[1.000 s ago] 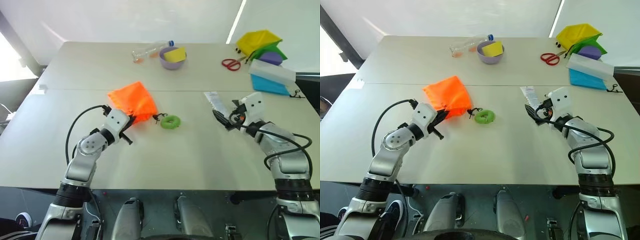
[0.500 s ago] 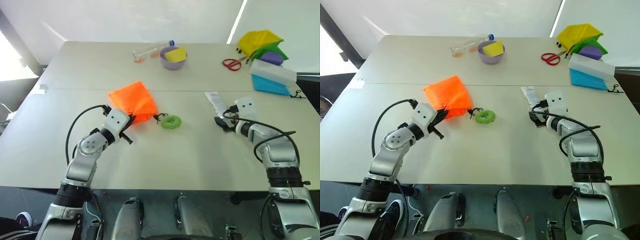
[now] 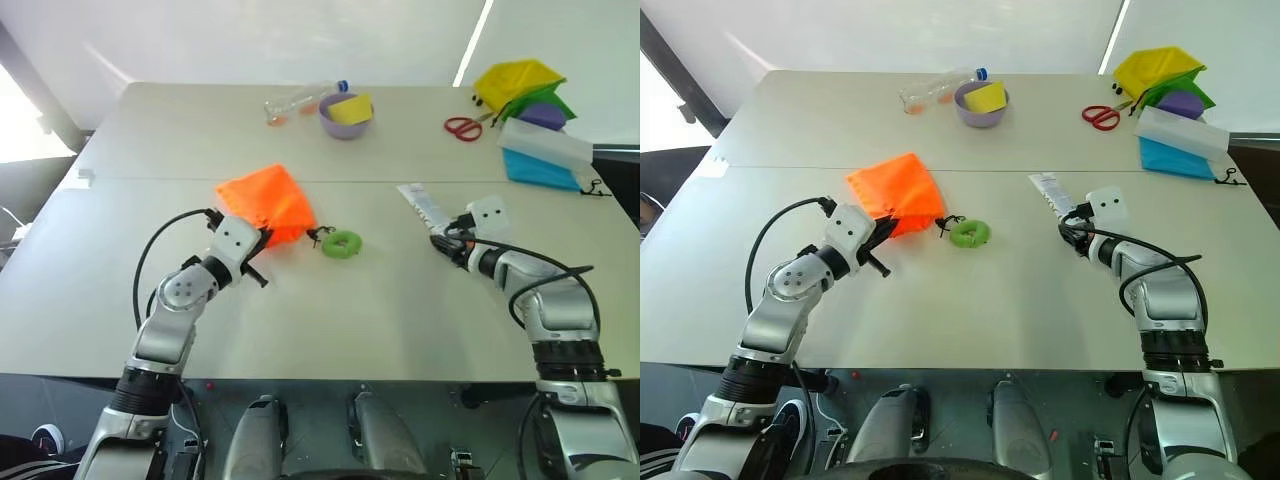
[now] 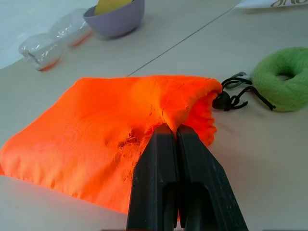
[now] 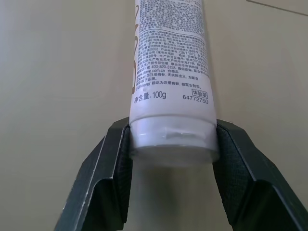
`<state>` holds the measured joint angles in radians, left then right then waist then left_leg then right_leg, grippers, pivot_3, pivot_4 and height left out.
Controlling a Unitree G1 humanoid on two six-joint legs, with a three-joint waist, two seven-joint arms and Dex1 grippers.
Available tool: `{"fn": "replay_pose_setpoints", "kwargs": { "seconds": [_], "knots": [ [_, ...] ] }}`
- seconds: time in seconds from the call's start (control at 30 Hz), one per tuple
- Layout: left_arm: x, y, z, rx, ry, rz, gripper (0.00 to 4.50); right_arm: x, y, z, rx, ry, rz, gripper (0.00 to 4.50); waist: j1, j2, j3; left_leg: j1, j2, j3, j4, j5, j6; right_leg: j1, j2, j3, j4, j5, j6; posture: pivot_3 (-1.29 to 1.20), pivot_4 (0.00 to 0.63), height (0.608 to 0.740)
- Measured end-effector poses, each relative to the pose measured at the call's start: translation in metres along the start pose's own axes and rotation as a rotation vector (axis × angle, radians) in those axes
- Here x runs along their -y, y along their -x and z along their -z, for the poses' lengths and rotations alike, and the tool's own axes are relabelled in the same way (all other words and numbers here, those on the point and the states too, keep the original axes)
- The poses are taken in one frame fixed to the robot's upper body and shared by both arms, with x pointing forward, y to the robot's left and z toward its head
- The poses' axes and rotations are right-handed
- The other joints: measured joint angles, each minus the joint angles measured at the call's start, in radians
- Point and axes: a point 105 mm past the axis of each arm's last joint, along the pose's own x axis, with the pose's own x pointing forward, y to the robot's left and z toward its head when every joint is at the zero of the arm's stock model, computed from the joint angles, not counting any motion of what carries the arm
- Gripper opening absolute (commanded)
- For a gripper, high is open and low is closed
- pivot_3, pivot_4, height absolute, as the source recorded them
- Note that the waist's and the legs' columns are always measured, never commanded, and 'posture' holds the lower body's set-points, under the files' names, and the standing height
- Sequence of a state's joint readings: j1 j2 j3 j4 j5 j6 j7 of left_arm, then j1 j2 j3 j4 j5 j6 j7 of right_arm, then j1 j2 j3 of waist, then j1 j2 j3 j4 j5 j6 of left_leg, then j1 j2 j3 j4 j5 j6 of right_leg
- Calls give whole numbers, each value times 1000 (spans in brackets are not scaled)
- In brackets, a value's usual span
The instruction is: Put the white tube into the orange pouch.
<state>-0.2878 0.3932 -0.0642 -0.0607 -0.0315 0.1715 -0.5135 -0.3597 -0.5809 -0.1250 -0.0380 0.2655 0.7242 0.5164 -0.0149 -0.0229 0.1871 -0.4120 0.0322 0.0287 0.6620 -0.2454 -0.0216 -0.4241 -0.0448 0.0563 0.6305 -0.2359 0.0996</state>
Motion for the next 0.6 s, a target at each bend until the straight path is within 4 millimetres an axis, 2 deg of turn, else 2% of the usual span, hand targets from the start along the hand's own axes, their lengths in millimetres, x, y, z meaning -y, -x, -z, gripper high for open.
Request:
{"fn": "replay_pose_setpoints", "kwargs": {
  "seconds": [0.1,0.17,0.27,0.37,0.47,0.6],
  "knots": [
    [0,0,-1,1,0,3,0,-47,24,-19,86,47,-265,1792,-3,0,0,0,0,0,0,0,0,0,0,0,0,0,1,0,150,740],
    [0,0,0,0,0,5,0,-77,40,-24,108,69,-420,1792,-4,0,0,0,0,-1,0,0,0,0,0,0,0,0,0,0,150,740],
    [1,0,-1,0,0,8,0,-108,52,-24,103,65,-563,1792,-4,0,0,0,0,-1,1,0,0,0,0,0,0,0,0,0,150,740],
    [0,0,0,-2,-3,9,0,-126,55,-11,40,70,-628,1792,-2,-1,0,0,0,-1,1,0,0,1,-1,0,0,0,-1,0,150,740],
    [-1,0,-1,-2,-7,10,0,-142,47,0,12,72,-651,1792,-2,-1,0,0,0,-1,1,0,0,0,-1,0,0,0,-1,0,150,740],
    [-1,0,-1,-3,-8,10,0,-142,27,17,-28,99,-605,1792,-2,-1,0,0,0,0,1,0,0,0,-1,0,-1,0,-1,0,150,740]
  ]
}}
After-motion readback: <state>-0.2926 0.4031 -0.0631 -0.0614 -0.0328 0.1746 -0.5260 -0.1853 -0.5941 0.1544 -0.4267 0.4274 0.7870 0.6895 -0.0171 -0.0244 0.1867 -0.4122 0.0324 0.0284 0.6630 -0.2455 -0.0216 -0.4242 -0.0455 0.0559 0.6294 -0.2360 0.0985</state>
